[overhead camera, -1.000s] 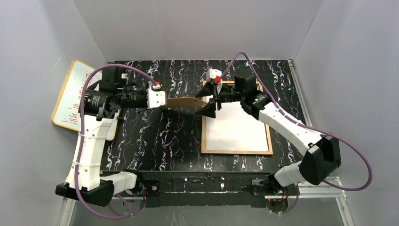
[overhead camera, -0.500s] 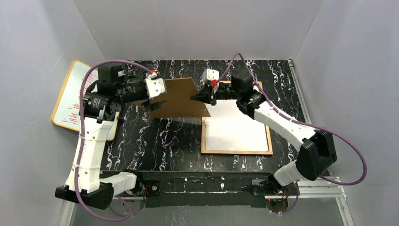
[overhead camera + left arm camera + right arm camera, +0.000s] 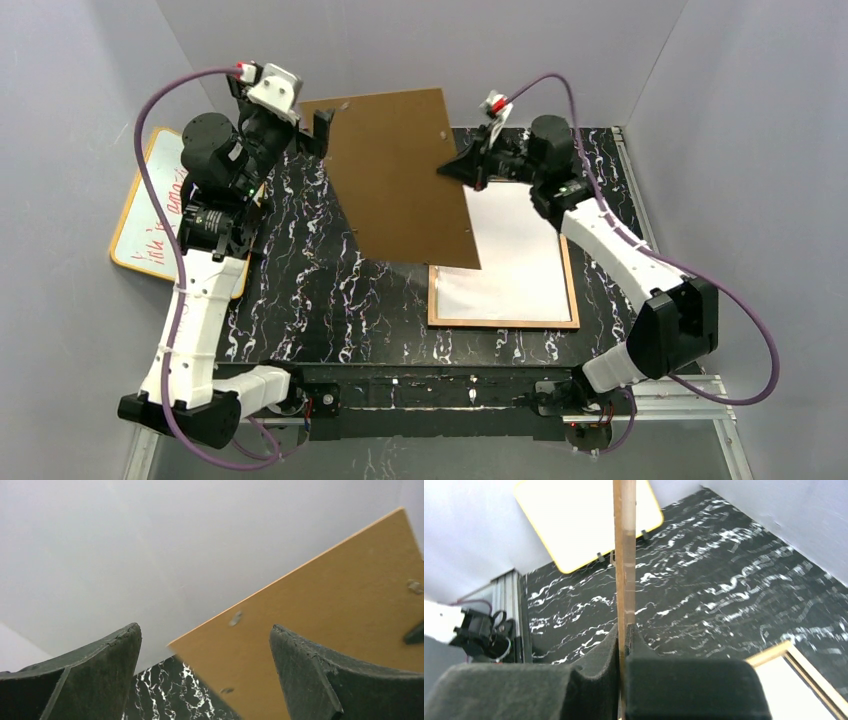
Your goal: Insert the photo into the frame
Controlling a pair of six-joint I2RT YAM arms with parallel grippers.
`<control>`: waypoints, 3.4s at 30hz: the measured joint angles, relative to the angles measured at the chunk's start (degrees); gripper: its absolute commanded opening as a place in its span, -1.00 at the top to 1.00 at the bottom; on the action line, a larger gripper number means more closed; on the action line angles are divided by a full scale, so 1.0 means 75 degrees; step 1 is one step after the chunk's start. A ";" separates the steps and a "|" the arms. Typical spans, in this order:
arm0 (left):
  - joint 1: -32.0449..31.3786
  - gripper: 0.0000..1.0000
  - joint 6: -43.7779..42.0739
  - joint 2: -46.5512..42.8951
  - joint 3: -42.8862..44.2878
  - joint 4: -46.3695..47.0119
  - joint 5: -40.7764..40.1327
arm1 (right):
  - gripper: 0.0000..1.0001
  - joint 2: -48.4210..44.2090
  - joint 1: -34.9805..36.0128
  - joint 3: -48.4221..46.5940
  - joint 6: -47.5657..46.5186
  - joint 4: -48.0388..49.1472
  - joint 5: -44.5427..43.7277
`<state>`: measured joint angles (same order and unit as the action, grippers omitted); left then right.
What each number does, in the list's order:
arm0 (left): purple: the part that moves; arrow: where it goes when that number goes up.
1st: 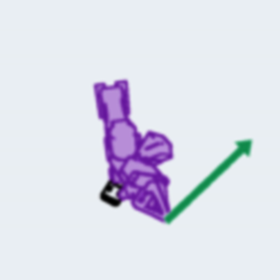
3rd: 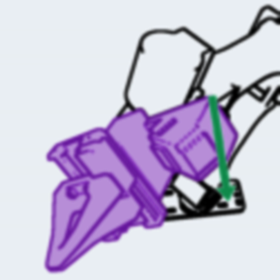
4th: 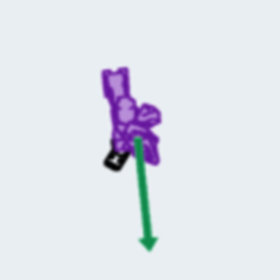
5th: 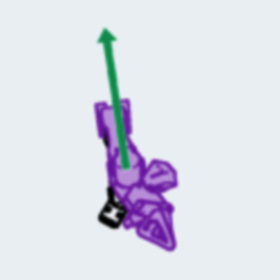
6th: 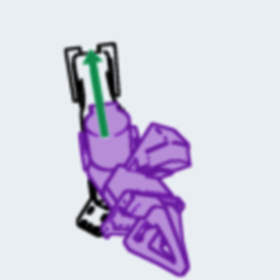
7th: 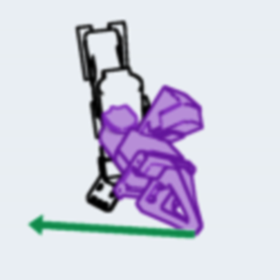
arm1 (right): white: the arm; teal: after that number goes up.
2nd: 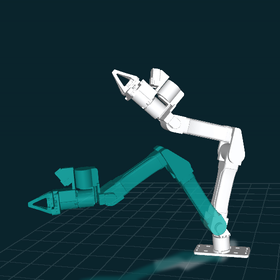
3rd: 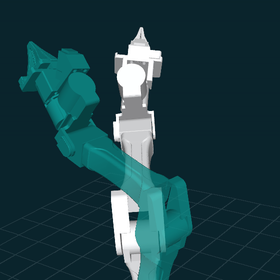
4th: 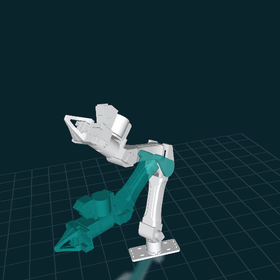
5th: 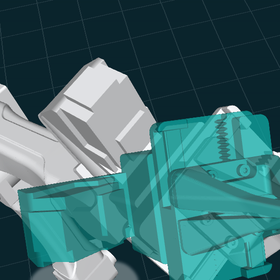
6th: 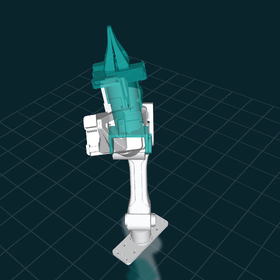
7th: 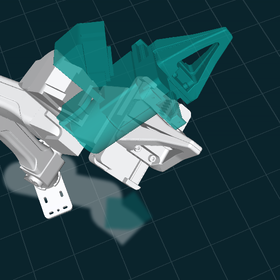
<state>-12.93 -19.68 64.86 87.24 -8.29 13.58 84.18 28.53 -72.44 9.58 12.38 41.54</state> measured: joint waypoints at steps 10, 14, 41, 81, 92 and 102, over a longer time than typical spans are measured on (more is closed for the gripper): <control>0.0003 -0.96 0.1448 0.1483 0.0020 -0.0280 -0.1784 | 0.97 -0.1513 -0.1970 -0.0137 0.1979 -0.2314 -0.0274; 0.0006 -0.96 0.1690 0.2454 -0.0318 -0.0734 -0.1460 | 0.97 -0.2637 -0.2888 -0.0055 0.2795 -0.3016 -0.0137; -0.2142 -0.02 0.3806 0.6921 -0.0828 0.0166 0.0548 | 0.97 -0.3666 -0.3995 -0.1670 0.2401 -0.9500 -0.1582; -0.2168 0.56 0.3453 0.6881 -0.1102 0.0484 -0.0600 | 0.97 -0.3780 -0.3995 0.0117 0.2588 -0.8480 -0.1154; -0.1183 0.58 0.2430 0.6111 -0.1856 0.0015 -0.0758 | 0.97 -0.3413 -0.3995 0.1393 0.3459 -0.6776 -0.0087; -0.0513 -0.64 0.2186 0.5164 -0.2197 -0.0248 -0.0294 | 0.97 -0.2707 -0.3990 0.3249 0.5170 -0.3751 0.1029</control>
<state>-16.78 -3.29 103.59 70.76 -10.15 11.38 63.88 -1.39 -48.07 48.36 -15.75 49.25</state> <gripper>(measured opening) 0.657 0.077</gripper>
